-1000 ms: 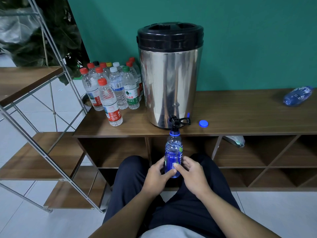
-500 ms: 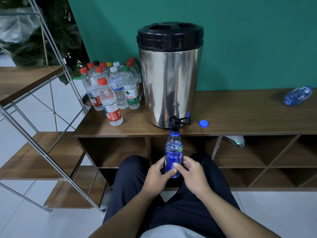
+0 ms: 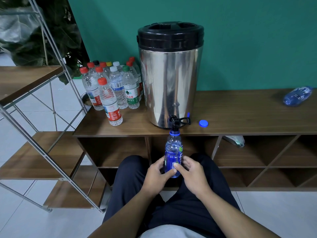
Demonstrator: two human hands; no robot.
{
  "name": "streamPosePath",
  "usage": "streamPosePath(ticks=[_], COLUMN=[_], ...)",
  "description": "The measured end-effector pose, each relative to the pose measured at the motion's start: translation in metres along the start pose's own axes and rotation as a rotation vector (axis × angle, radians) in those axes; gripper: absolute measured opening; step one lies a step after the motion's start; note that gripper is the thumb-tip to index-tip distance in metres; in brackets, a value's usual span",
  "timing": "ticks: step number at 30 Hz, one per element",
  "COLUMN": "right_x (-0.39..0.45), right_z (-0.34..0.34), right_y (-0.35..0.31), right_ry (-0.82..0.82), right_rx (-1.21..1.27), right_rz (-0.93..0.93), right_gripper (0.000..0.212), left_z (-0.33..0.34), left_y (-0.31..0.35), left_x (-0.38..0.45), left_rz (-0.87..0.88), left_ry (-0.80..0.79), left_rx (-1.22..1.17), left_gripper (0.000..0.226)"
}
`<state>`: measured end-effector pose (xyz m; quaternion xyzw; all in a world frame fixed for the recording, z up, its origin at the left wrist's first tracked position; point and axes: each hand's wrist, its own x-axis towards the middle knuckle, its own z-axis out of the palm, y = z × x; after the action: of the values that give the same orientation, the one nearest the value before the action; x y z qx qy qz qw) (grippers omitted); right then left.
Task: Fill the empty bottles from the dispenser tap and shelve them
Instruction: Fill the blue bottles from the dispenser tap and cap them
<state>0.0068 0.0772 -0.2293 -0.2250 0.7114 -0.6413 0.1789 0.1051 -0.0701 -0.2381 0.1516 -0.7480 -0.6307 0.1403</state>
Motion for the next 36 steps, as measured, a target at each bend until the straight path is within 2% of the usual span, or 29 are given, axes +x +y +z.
streamPosePath(ticks=[36], right_x=[-0.0012], right_z=[-0.0001], right_y=[-0.0012], right_ry=[0.003], right_rx=[-0.057], right_rz=[-0.014], right_gripper=[0.032], left_z=[0.0004], left_y=[-0.0002], left_x=[0.0002], left_rz=[-0.001], left_ry=[-0.002], left_rx=[-0.034], left_gripper=[0.052])
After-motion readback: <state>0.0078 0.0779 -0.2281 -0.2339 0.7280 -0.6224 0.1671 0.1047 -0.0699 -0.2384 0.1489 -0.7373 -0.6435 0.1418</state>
